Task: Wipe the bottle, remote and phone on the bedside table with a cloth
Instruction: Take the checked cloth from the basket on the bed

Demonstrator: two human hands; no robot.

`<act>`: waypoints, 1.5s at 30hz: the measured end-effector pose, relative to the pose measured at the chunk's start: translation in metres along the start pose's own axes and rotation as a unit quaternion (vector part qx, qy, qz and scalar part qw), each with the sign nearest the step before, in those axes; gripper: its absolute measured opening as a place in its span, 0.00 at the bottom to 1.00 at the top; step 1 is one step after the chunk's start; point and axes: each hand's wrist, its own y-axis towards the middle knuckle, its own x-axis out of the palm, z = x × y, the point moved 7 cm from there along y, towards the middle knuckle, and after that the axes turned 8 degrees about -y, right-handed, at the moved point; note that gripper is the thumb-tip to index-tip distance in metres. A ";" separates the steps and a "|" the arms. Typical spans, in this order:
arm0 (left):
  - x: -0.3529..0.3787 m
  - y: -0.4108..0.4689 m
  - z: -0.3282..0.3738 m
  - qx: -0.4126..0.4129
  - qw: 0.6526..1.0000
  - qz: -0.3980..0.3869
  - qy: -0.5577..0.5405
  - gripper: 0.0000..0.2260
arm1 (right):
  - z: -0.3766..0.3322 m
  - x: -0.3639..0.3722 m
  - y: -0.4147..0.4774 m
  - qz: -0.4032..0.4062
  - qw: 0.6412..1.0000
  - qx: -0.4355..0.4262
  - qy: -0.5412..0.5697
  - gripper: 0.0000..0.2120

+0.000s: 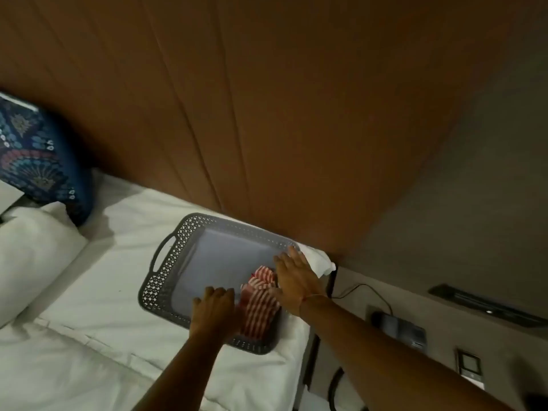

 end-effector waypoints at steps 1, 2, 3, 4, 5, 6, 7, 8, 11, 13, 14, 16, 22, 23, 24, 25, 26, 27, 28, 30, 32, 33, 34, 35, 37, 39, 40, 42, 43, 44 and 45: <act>0.005 0.003 -0.001 -0.002 1.000 -0.004 0.010 0.20 | -0.006 0.007 0.010 -0.017 1.000 -0.007 -0.022 0.32; 0.011 0.008 0.000 -0.001 1.000 -0.004 0.027 0.18 | -0.010 0.012 0.018 -0.031 0.999 -0.012 -0.029 0.30; 0.016 0.011 0.001 0.013 0.999 -0.003 0.046 0.17 | -0.013 0.018 0.025 -0.055 0.998 -0.008 -0.025 0.27; 0.022 0.014 0.001 0.018 0.998 -0.008 0.052 0.16 | -0.016 0.021 0.030 -0.080 0.997 -0.005 -0.009 0.23; 0.027 0.017 0.001 0.023 0.998 -0.008 0.050 0.16 | -0.017 0.026 0.035 -0.089 0.996 -0.002 0.006 0.21; 0.031 0.020 0.000 0.020 0.999 -0.010 0.042 0.16 | -0.020 0.028 0.038 -0.088 0.996 -0.006 0.010 0.20; 0.034 0.024 -0.004 0.014 0.999 -0.002 0.031 0.16 | -0.021 0.029 0.040 -0.084 0.996 -0.010 0.004 0.19; 0.035 0.027 -0.007 0.001 1.000 0.003 0.018 0.15 | -0.023 0.027 0.041 -0.079 0.997 -0.016 -0.013 0.17; 0.040 0.032 -0.014 -0.034 0.999 0.007 -0.036 0.16 | -0.024 0.032 0.043 -0.068 0.996 -0.005 -0.056 0.14; 0.044 0.031 -0.013 -0.048 0.997 -0.003 -0.065 0.17 | -0.023 0.034 0.043 -0.064 0.996 -0.001 -0.069 0.13; 0.045 0.030 -0.013 -0.050 0.996 -0.007 -0.075 0.16 | -0.024 0.034 0.042 -0.061 0.996 -0.003 -0.072 0.13; 0.045 0.027 -0.013 -0.050 0.995 -0.002 -0.091 0.15 | -0.025 0.029 0.038 -0.045 0.996 -0.007 -0.071 0.12; 0.008 0.012 -0.013 -0.057 0.978 0.029 -0.197 0.12 | -0.012 -0.010 0.022 0.023 0.997 0.019 0.067 0.17; -0.001 0.008 -0.012 -0.060 0.974 0.028 -0.215 0.12 | -0.007 -0.015 0.017 0.018 0.992 0.040 0.117 0.17; -0.012 0.002 -0.009 -0.060 0.970 0.029 -0.234 0.12 | -0.001 -0.021 0.011 0.007 0.982 0.065 0.178 0.17; -0.023 -0.005 -0.005 -0.057 0.967 0.031 -0.248 0.11 | 0.005 -0.027 0.003 -0.006 0.967 0.088 0.238 0.17; -0.034 -0.012 0.001 -0.048 0.965 0.032 -0.256 0.11 | 0.012 -0.032 -0.006 -0.019 0.951 0.108 0.288 0.18; -0.045 -0.020 0.007 -0.038 0.964 0.031 -0.260 0.11 | 0.019 -0.040 -0.016 -0.025 0.937 0.123 0.325 0.19; -0.052 -0.025 0.013 -0.028 0.964 0.028 -0.264 0.11 | 0.026 -0.045 -0.024 -0.030 0.926 0.138 0.351 0.20; -0.068 -0.041 0.033 -0.008 0.962 0.024 -0.273 0.10 | 0.046 -0.054 -0.050 -0.029 0.887 0.175 0.427 0.16; -0.075 -0.059 0.058 0.004 0.958 0.027 -0.284 0.10 | 0.064 -0.058 -0.083 -0.027 0.822 0.201 0.533 0.12; -0.076 -0.067 0.071 0.012 0.958 0.028 -0.285 0.10 | 0.072 -0.057 -0.099 -0.027 0.787 0.210 0.579 0.12; -0.073 -0.077 0.089 0.023 0.958 0.027 -0.284 0.11 | 0.082 -0.055 -0.120 -0.022 0.752 0.222 0.620 0.12; -0.068 -0.087 0.106 0.030 0.957 0.028 -0.286 0.11 | 0.093 -0.051 -0.141 -0.014 0.720 0.235 0.653 0.13; -0.048 -0.109 0.142 0.033 0.953 0.025 -0.301 0.11 | 0.115 -0.038 -0.186 0.001 0.650 0.266 0.712 0.15; -0.018 -0.130 0.178 0.044 0.952 0.001 -0.303 0.11 | 0.135 -0.015 -0.232 0.007 0.584 0.301 0.754 0.13; 0.000 -0.140 0.198 0.051 0.953 -0.016 -0.300 0.11 | 0.145 -0.001 -0.258 0.007 0.556 0.318 0.768 0.13; 0.038 -0.159 0.237 0.055 0.951 -0.041 -0.302 0.10 | 0.167 0.026 -0.305 -0.003 0.500 0.347 0.794 0.16; 0.055 -0.165 0.252 0.054 0.949 -0.050 -0.308 0.10 | 0.176 0.041 -0.323 -0.007 0.476 0.357 0.804 0.19; 0.075 -0.172 0.272 0.056 0.948 -0.063 -0.306 0.10 | 0.187 0.057 -0.347 -0.005 0.445 0.376 0.813 0.20; 0.096 -0.177 0.292 0.059 0.950 -0.078 -0.298 0.11 | 0.202 0.076 -0.369 -0.002 0.425 0.406 0.809 0.20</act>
